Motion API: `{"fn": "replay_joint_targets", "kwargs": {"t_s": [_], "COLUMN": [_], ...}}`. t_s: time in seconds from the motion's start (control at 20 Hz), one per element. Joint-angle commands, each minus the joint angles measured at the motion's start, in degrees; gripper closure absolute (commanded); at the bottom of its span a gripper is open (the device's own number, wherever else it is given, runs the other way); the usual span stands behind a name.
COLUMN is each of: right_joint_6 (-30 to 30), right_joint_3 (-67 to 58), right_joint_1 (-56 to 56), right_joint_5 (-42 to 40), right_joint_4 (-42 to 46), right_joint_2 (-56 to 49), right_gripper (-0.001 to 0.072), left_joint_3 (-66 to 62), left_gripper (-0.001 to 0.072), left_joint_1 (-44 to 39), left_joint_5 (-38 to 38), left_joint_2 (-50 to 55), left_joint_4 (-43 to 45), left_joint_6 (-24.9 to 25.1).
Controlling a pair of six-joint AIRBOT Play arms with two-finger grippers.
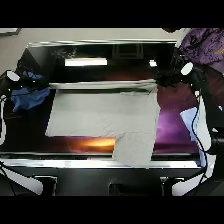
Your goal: Fold the clothes and pants, and hang the long-sleeved shirts on hangers.
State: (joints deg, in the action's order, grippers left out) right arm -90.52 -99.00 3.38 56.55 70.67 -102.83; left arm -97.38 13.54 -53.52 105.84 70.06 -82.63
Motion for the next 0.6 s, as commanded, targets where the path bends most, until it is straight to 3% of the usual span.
{"fn": "replay_joint_targets", "kwargs": {"t_s": [0.0,0.2,0.55], "right_joint_6": [-0.4,-1.3,-3.5], "right_joint_3": [0.0,0.1,0.2], "right_joint_1": [-0.1,-0.1,-0.1], "right_joint_5": [8.9,17.5,20.5], "right_joint_4": [1.5,4.4,4.3], "right_joint_2": [-0.7,-1.7,-6.5], "right_gripper": [0.0685,0.0685,0.0684], "left_joint_3": [0.1,0.2,1.6], "left_gripper": [0.0691,0.0691,0.069], "left_joint_1": [0.4,0.3,0.3], "left_joint_5": [-8.4,-18.2,-22.7], "left_joint_2": [1.2,2.0,3.6], "left_joint_4": [3.8,5.4,5.4], "left_joint_6": [0.2,0.2,-2.4]}}
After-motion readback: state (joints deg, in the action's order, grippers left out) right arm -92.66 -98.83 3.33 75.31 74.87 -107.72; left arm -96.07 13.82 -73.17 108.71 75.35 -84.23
